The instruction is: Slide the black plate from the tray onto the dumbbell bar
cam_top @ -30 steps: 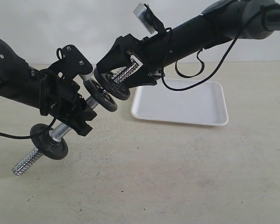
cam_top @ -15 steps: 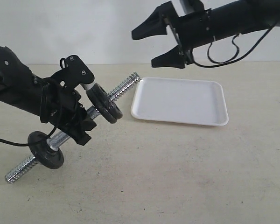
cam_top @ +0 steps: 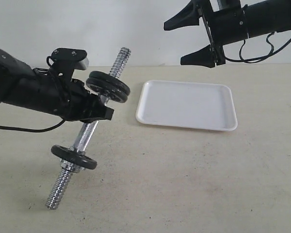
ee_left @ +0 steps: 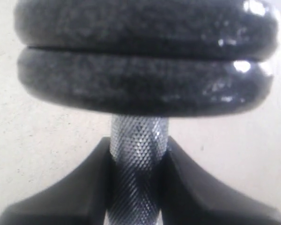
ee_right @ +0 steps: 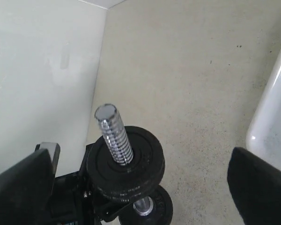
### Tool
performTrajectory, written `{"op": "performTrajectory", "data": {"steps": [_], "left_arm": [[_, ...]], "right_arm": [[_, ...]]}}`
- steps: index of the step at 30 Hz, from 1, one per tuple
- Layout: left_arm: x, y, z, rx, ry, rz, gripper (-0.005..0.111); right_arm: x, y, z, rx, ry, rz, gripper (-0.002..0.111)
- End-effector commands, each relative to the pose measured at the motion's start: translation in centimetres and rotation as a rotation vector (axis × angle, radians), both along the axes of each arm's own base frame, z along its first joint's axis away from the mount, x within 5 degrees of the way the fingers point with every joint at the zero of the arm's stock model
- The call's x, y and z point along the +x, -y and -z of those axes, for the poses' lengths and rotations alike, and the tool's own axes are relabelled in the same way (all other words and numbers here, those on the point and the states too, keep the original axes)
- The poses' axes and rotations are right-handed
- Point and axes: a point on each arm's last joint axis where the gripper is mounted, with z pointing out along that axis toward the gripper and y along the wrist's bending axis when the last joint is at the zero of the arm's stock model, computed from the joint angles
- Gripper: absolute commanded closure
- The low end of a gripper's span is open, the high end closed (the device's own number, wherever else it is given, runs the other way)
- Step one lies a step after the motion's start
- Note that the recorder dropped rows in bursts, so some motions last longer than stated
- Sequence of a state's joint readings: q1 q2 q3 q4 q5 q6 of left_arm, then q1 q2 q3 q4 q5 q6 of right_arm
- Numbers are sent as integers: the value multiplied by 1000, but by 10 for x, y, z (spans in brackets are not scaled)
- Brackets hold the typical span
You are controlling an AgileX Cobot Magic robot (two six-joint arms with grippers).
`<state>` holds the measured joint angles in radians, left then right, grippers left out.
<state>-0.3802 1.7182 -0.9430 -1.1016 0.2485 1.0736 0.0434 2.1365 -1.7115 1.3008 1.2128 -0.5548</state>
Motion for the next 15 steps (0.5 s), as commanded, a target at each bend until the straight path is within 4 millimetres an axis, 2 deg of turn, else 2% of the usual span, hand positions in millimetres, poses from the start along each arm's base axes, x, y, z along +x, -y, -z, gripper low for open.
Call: {"op": "performTrajectory", "data": {"steps": [1, 5, 10, 15], "left_arm": [[17, -2, -24, -96, 82, -182, 102], [27, 6, -10, -152, 3, -191, 102], [35, 13, -7, -173, -16, -166, 102], [40, 11, -12, -179, 6, -182, 102]], "right_arm": [[-2, 0, -7, -16, 112, -43, 18], [-4, -7, -10, -64, 340, -144, 18], [-26, -27, -38, -110, 649, -286, 18], [-47, -29, -80, -117, 759, -295, 18]]}}
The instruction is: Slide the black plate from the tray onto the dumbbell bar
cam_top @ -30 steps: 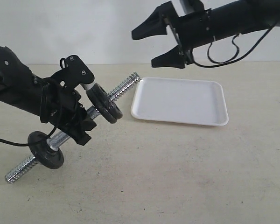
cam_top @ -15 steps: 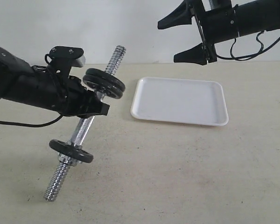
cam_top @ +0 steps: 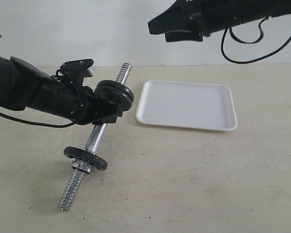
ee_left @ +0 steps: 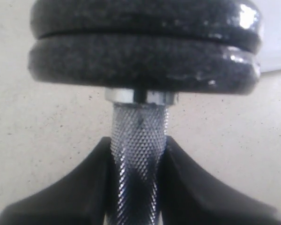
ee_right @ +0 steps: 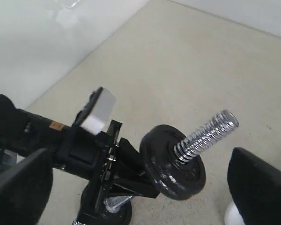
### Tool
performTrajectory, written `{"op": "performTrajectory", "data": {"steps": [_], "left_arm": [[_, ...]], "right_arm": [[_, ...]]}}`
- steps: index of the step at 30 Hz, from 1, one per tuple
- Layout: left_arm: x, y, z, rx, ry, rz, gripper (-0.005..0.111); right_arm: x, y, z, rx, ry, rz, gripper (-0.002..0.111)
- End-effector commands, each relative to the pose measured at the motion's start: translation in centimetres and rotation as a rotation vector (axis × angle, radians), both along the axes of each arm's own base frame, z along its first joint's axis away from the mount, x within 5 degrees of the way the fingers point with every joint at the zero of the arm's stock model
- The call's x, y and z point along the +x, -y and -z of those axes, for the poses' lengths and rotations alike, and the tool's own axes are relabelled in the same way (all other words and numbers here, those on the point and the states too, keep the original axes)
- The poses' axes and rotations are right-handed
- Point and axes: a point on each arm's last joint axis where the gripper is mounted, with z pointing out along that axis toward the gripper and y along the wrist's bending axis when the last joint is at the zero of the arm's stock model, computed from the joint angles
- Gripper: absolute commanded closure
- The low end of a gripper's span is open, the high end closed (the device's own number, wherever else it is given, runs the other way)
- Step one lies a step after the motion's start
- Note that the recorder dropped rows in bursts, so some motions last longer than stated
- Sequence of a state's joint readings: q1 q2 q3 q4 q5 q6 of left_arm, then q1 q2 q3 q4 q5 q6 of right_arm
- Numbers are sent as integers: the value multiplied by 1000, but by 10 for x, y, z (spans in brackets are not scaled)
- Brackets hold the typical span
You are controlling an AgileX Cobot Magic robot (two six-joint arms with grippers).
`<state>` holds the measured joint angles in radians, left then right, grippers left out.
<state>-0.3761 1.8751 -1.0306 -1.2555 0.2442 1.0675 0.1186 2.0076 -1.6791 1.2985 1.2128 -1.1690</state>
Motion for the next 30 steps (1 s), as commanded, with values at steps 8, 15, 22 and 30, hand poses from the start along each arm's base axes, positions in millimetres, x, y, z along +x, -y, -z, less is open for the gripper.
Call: {"op": "performTrajectory", "data": {"steps": [8, 15, 22, 30], "left_arm": [[18, -9, -39, -112, 78, -114, 102], [22, -10, -32, -109, 62, -117, 102], [31, 1, -11, -138, -15, -58, 102], [37, 2, 4, -142, -48, -79, 102]], "right_arm": [[-54, 14, -80, -186, 250, 28, 18], [-90, 34, -105, -373, 430, 185, 18], [-125, 56, -117, -520, 562, 373, 18], [-155, 75, -126, -623, 603, 531, 18]]}}
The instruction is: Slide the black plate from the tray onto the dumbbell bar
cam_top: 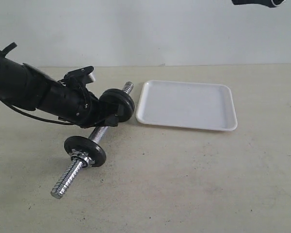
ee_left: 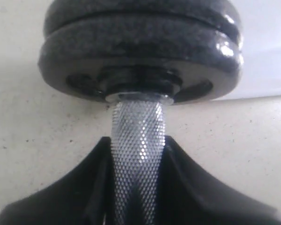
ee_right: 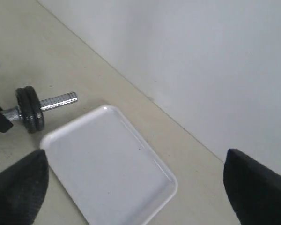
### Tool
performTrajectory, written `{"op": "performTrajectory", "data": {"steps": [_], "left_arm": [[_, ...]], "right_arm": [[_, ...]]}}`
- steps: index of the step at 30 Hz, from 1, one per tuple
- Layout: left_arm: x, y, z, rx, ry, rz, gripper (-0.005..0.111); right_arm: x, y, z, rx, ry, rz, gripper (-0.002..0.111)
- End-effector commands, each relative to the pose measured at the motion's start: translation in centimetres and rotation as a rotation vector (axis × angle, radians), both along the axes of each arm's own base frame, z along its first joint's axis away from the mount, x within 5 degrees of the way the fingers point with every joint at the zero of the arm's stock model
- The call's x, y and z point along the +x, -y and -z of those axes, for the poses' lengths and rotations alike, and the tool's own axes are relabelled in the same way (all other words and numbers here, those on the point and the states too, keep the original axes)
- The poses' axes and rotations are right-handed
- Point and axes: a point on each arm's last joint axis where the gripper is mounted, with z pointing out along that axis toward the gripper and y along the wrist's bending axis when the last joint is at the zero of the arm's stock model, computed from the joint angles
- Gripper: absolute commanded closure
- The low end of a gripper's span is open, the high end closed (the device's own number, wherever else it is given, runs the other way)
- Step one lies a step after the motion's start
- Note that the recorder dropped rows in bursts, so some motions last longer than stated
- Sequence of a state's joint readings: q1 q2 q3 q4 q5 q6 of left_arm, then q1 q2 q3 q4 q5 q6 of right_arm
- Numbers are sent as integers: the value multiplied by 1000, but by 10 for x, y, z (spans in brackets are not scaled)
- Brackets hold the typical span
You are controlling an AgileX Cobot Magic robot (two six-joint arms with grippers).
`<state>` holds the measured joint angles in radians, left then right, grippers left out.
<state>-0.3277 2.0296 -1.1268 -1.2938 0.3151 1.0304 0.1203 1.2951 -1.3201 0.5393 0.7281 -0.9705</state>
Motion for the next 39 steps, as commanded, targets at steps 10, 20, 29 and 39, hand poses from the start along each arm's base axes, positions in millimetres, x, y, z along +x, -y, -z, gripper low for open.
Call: {"op": "performTrajectory", "data": {"steps": [10, 20, 29, 39], "left_arm": [[13, 7, -33, -84, 80, -28, 102], [14, 9, -36, -87, 96, -8, 60], [15, 7, -36, -77, 103, -24, 55], [14, -2, -61, -99, 152, 1, 55]], "right_arm": [[-48, 13, -37, 27, 149, 95, 18], [-55, 14, -42, 34, 168, 97, 18], [-55, 14, -42, 36, 166, 96, 18], [-56, 14, -43, 35, 170, 98, 18]]}}
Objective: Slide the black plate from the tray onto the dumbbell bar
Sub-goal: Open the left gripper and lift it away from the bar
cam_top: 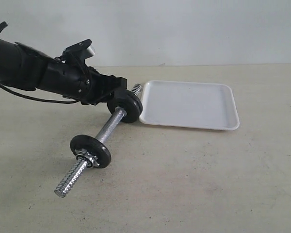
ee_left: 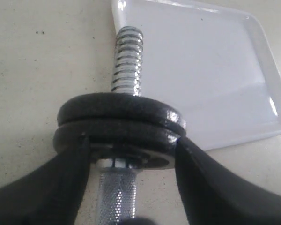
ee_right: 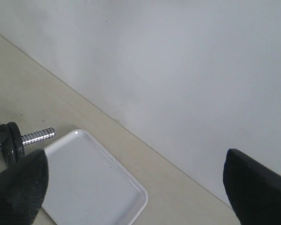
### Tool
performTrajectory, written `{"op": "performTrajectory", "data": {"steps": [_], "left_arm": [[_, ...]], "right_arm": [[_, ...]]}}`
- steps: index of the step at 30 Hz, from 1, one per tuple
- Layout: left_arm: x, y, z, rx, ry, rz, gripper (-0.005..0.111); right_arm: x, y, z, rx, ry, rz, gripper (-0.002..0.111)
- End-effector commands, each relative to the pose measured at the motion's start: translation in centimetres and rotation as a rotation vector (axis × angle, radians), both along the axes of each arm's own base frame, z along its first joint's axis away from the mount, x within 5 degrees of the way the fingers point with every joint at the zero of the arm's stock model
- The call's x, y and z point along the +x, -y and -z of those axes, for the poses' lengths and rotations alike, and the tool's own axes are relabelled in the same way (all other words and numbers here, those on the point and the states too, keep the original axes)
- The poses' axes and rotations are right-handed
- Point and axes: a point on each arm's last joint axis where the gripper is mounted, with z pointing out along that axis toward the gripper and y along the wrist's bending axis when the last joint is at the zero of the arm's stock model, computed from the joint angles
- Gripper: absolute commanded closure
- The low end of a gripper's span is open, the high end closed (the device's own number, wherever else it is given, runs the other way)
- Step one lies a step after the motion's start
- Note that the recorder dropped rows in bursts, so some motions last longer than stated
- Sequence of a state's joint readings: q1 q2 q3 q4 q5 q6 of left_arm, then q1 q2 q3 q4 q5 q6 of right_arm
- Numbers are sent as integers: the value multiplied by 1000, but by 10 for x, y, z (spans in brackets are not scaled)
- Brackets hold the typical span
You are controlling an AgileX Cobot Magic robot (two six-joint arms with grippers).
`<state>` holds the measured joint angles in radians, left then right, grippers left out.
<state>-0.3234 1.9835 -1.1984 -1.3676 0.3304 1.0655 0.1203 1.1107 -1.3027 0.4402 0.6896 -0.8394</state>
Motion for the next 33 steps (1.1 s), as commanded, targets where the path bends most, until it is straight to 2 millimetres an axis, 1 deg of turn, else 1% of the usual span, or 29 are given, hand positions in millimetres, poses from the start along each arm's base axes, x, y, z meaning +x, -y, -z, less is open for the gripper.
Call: {"op": "performTrajectory", "data": {"steps": [1, 5, 7, 10, 12, 14, 15, 16, 18, 19, 24, 28, 33], "left_arm": [[-2, -10, -27, -16, 60, 26, 55], [-7, -22, -54, -23, 104, 67, 55], [-10, -28, -65, -21, 112, 77, 56], [-20, -35, -82, -12, 118, 126, 59], [-29, -37, -93, 8, 120, 191, 62], [-40, -38, -103, 39, 123, 275, 69], [-45, -39, -107, 48, 117, 305, 74], [-50, -39, -113, 56, 116, 325, 82], [-60, -40, -124, 55, 117, 350, 99], [-65, -40, -130, 46, 121, 367, 102], [-94, -40, -170, -16, 185, 402, 102], [-123, -44, -209, -67, 301, 402, 102], [-171, -54, -260, -108, 497, 380, 102]], "right_arm": [[-4, 2, -2, -1, 13, 11, 18], [-10, 5, -5, 8, 15, 49, 18], [-15, 8, -8, 5, 24, 72, 18], [-24, 12, -13, 31, 34, 114, 18], [-33, 13, -17, 68, 38, 128, 18], [-45, 14, -21, 83, 44, 128, 18], [-52, 14, -23, 90, 46, 124, 18], [-59, 15, -26, 103, 51, 123, 18], [-74, 16, -31, 141, 66, 128, 18], [-83, 17, -34, 158, 78, 130, 18], [-130, 21, -43, 206, 120, 108, 18], [-170, 20, -44, 241, 125, 49, 18], [-214, 15, -46, 339, 162, -61, 18]]}}
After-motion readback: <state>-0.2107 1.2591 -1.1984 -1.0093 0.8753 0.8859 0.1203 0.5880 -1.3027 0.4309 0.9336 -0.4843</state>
